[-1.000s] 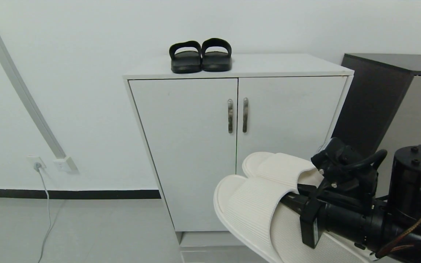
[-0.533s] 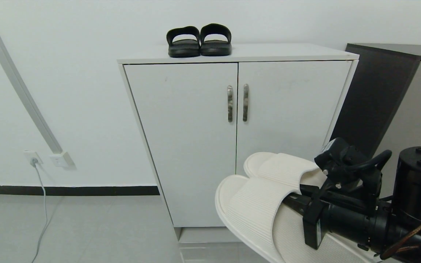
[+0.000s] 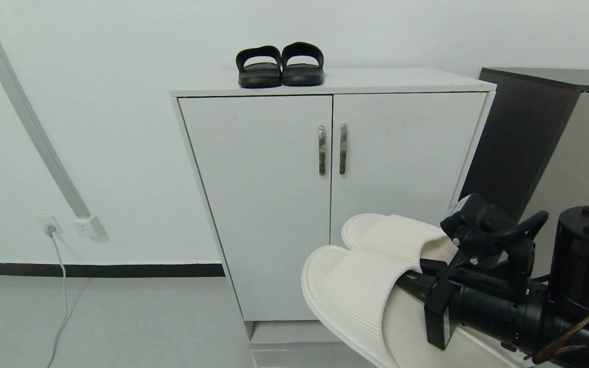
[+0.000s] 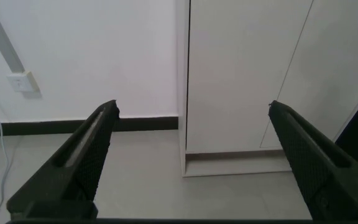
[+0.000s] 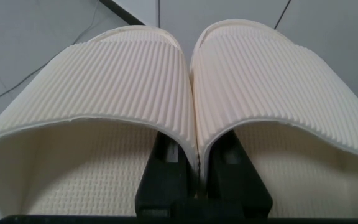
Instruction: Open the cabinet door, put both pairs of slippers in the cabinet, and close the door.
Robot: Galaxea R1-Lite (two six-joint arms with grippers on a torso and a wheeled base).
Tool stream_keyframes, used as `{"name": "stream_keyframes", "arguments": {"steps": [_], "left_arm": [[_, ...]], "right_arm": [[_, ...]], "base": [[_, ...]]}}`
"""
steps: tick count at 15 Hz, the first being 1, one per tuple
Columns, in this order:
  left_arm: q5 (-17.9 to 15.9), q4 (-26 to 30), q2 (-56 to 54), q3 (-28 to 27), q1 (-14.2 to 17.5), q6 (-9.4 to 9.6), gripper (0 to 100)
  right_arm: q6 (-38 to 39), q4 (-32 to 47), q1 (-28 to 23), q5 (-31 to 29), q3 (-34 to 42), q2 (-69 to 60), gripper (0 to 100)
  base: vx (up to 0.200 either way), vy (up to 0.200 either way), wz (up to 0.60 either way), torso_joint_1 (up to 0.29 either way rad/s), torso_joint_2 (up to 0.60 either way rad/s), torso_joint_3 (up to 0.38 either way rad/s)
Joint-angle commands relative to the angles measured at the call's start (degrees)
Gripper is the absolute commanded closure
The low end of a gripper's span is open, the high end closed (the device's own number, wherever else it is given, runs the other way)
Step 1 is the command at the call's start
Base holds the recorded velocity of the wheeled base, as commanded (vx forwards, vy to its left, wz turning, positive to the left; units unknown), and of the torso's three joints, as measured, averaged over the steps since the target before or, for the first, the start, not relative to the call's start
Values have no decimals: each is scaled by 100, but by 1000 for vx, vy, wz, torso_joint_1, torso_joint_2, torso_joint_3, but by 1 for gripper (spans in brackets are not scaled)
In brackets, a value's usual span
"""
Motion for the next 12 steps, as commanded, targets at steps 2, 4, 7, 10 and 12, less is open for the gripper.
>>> {"name": "stream_keyframes", "arguments": {"steps": [2, 4, 7, 10, 12], "left_arm": [[-2, 2, 7, 1, 0, 23, 0], [59, 2, 95, -17, 0, 23, 0], [33, 11, 807, -1098, -9, -311, 0], [-583, -138, 2196, -1748, -62, -214, 0], [-1110, -622, 2960, -1801, -62, -205, 0]], "right_arm": [[-2, -1, 1, 1, 16, 29, 100], [-11, -1, 1, 1, 42, 11, 100], [-11, -1, 1, 1, 69, 11, 100], [-28, -1, 1, 1, 86, 29, 100], [-28, -1, 1, 1, 104, 29, 100]], "base": [[0, 0, 0, 0, 0, 0], [0, 0, 0, 0, 0, 0], [0, 0, 0, 0, 0, 0], [0, 0, 0, 0, 155, 88], [0, 0, 0, 2, 112, 51]]}}
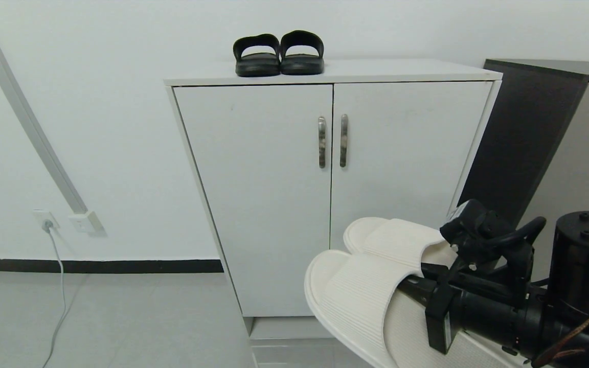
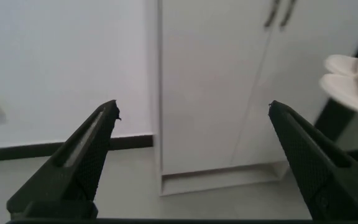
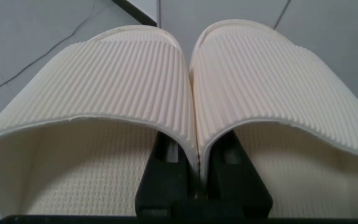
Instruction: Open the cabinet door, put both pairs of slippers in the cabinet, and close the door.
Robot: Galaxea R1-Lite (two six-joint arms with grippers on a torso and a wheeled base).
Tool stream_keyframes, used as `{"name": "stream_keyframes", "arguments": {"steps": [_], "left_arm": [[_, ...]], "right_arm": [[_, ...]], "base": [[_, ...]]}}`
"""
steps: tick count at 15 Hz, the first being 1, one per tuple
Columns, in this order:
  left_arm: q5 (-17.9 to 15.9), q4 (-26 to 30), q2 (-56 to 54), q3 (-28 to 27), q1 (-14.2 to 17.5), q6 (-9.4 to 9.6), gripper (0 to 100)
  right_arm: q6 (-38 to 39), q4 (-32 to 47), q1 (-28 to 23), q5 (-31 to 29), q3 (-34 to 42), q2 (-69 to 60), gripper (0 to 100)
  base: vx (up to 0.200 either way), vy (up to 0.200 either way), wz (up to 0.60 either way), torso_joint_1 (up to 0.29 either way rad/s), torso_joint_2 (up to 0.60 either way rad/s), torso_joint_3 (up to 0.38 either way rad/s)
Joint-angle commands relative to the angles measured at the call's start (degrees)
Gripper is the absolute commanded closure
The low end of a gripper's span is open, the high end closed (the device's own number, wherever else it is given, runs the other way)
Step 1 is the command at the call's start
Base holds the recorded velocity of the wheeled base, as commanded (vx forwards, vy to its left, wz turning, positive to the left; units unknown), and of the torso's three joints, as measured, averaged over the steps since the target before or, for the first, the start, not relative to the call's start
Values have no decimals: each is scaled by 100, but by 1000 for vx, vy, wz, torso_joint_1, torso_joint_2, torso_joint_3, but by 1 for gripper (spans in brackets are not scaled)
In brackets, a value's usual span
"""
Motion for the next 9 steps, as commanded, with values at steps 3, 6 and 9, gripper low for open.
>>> {"name": "stream_keyframes", "arguments": {"steps": [3, 6, 9], "left_arm": [[-1300, -1377, 2371, -322, -26, 24, 0], [-1634, -2080, 3584, -726, -255, 15, 0], [-1625, -2642, 4384, -1183, -1143, -20, 0]], "right_arm": [[-1, -1, 1, 2, 7, 33, 100], [7, -1, 1, 2, 7, 24, 100], [7, -1, 1, 11, 7, 33, 100]], "base": [[0, 0, 0, 0, 0, 0], [0, 0, 0, 0, 0, 0], [0, 0, 0, 0, 0, 0]]}}
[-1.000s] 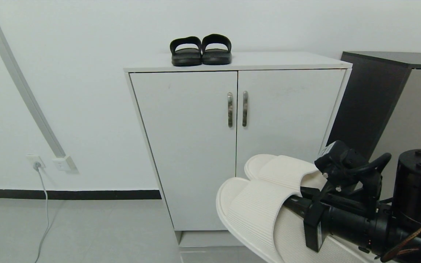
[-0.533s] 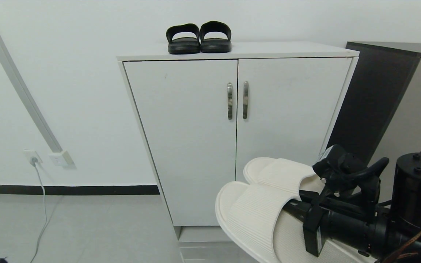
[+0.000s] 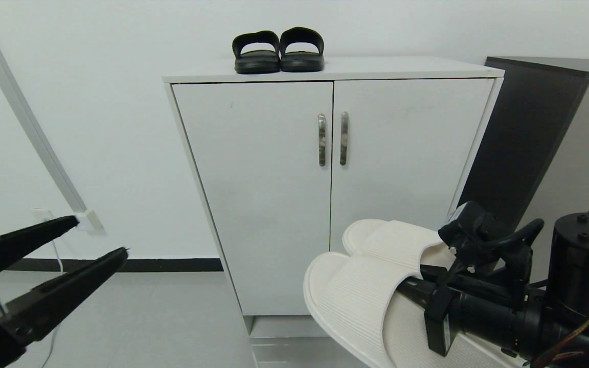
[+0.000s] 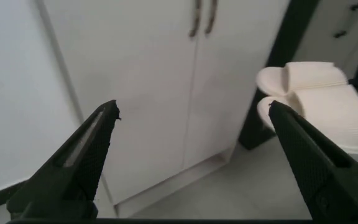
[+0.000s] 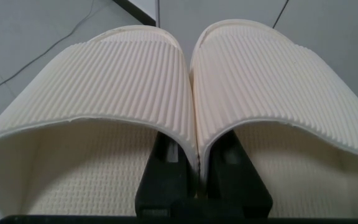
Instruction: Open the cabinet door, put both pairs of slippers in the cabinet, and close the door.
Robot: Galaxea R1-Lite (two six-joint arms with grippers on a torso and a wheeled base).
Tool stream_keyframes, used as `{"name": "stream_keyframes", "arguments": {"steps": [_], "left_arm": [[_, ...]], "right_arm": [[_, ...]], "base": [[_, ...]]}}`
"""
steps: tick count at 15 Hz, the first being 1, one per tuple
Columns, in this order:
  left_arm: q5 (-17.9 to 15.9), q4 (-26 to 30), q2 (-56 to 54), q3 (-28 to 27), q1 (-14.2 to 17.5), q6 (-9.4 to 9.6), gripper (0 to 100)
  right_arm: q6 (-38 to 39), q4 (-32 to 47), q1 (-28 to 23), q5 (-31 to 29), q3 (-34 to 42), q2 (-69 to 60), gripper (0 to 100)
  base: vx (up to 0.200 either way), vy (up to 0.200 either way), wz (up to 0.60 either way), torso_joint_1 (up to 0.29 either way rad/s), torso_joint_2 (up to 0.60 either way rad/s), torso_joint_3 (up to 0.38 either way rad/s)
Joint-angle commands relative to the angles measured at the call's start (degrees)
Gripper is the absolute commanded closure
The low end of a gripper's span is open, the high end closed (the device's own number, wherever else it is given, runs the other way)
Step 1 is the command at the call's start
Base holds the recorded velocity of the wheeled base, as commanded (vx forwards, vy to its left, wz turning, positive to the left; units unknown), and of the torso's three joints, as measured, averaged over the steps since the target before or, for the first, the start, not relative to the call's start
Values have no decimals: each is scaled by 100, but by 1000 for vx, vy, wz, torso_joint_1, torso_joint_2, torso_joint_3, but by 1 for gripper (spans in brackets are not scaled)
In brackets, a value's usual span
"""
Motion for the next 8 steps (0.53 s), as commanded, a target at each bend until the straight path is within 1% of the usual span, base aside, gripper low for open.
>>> {"name": "stream_keyframes", "arguments": {"steps": [1, 2, 4, 6, 8], "left_arm": [[-5, -282, 1135, -590, -772, -50, 0], [12, -282, 1443, -897, -1062, -59, 0], [12, -291, 2093, -1495, -1431, -59, 0], [12, -318, 2779, -2154, -1730, -41, 0], [65, -643, 3482, -2761, -2011, -59, 0]], "right_arm": [[-1, -1, 3, 2, -1, 37, 100], [-1, -1, 3, 2, -1, 81, 100], [-1, -1, 3, 11, -1, 99, 100], [-1, -1, 3, 11, -1, 99, 100], [-1, -1, 3, 2, 8, 99, 100]], "base": [[0, 0, 0, 0, 0, 0], [0, 0, 0, 0, 0, 0], [0, 0, 0, 0, 0, 0], [0, 0, 0, 0, 0, 0], [0, 0, 0, 0, 0, 0]]}}
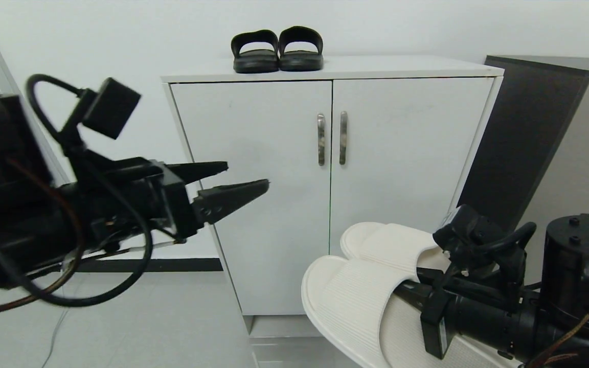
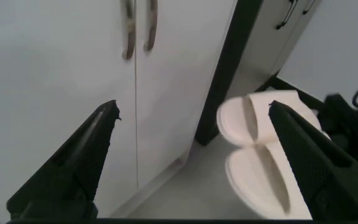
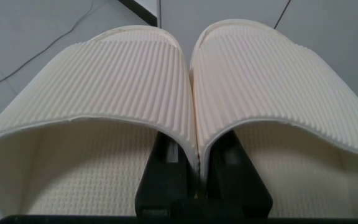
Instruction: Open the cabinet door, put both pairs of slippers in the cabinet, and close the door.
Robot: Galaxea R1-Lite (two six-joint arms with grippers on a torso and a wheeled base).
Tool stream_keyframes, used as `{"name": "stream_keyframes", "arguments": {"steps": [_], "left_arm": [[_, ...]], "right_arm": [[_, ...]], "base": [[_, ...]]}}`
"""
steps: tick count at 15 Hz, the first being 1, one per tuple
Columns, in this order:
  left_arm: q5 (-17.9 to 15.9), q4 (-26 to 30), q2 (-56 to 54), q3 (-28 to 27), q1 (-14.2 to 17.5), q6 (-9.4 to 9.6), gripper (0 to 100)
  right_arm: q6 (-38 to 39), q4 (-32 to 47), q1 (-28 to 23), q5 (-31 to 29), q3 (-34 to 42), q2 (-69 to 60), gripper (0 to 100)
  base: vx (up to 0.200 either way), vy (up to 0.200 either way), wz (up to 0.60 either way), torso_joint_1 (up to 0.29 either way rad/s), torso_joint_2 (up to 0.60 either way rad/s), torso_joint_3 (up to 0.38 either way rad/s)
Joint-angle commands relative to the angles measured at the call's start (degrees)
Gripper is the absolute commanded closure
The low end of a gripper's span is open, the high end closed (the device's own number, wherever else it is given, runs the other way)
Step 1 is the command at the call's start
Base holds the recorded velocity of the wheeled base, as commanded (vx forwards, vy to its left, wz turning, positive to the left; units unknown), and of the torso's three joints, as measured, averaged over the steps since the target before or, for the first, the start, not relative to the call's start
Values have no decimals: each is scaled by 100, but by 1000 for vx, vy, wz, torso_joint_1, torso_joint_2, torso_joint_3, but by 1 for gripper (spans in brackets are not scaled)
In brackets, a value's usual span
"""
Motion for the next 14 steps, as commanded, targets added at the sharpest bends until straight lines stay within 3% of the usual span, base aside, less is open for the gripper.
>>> {"name": "stream_keyframes", "arguments": {"steps": [1, 2, 5, 9, 11, 14], "left_arm": [[129, -240, 1247, -878, -438, -8, 0], [199, -240, 1423, -1054, -509, -16, 0], [331, -178, 2038, -2003, -930, -526, 0], [278, 569, 2706, -3242, -922, -570, 0], [-47, 797, 3049, -3814, -895, -588, 0], [-399, 920, 3550, -4499, -790, -887, 0]], "right_arm": [[-3, -1, 1, -1, 10, 23, 100], [-3, -1, 1, -1, 10, 23, 100], [-3, -1, 1, -1, 10, 84, 100], [-12, -9, 1, -10, 54, -3, 100], [-3, -9, 1, -1, 54, 23, 100], [-12, -9, 1, -1, 54, 58, 100]], "base": [[0, 0, 0, 0, 0, 0], [0, 0, 0, 0, 0, 0], [0, 0, 0, 0, 0, 0], [0, 0, 0, 0, 0, 0], [0, 0, 0, 0, 0, 0], [0, 0, 0, 0, 0, 0]]}}
